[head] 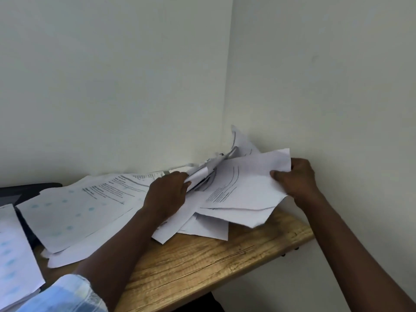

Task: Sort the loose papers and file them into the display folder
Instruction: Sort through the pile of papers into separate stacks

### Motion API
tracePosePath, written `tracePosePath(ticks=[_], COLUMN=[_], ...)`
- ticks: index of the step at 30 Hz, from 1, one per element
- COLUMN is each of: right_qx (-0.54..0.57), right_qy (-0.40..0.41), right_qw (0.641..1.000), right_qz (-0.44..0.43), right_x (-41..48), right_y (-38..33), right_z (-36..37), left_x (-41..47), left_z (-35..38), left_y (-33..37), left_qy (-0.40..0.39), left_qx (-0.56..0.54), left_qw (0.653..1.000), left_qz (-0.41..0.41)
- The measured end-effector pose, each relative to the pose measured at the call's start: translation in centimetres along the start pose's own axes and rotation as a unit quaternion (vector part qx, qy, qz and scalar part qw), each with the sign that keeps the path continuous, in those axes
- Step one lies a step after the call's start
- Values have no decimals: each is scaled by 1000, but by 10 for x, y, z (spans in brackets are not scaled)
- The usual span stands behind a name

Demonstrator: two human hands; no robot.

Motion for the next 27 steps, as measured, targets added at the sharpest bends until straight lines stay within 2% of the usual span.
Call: tracePosePath(ticks=[5,10,12,14,15,16,19,21,25,26,27], right_qx=[1,70,125,195,231,259,288,336,394,401,409], right_qy=[92,148,150,119,101,90,86,63,-24,-52,-82], right_qw=[992,975,969,963,958,954,950,939,911,902,891], right_qz=[-81,-151,-150,-143,-135,-122,-88,-40,116,147,177], right_x=[3,12,23,31,34,35,27,15,0,-3,-7], right_y=[-61,-114,-123,-126,-125,-119,-84,-53,6,16,25], right_z=[-56,-98,-102,-92,-81,-67,-4,50,160,181,201], left_x=[-5,-15,-16,-11,-9,-7,-9,-6,-5,-5,-7], left_z=[14,37,36,29,22,16,3,0,9,8,4], left_y=[5,4,5,4,3,1,-8,-21,-49,-58,-71], left_qy=[-70,-208,-230,-206,-186,-169,-133,-77,23,60,107], left_qx=[56,67,7,-125,-217,-321,-567,-637,-689,-676,-642], left_qw=[996,975,973,970,956,925,775,714,650,654,673], left_qz=[19,46,18,-33,-70,-115,-245,-281,-321,-334,-350])
Point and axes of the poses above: each hand's wrist, its own x-axis towards the middle knuckle, its own z-axis out of the palm, y = z × x, the point moved 7 cm from there along x, towards the middle knuckle, and after that the axes turned 2 degrees about x, right-handed, at the moved point
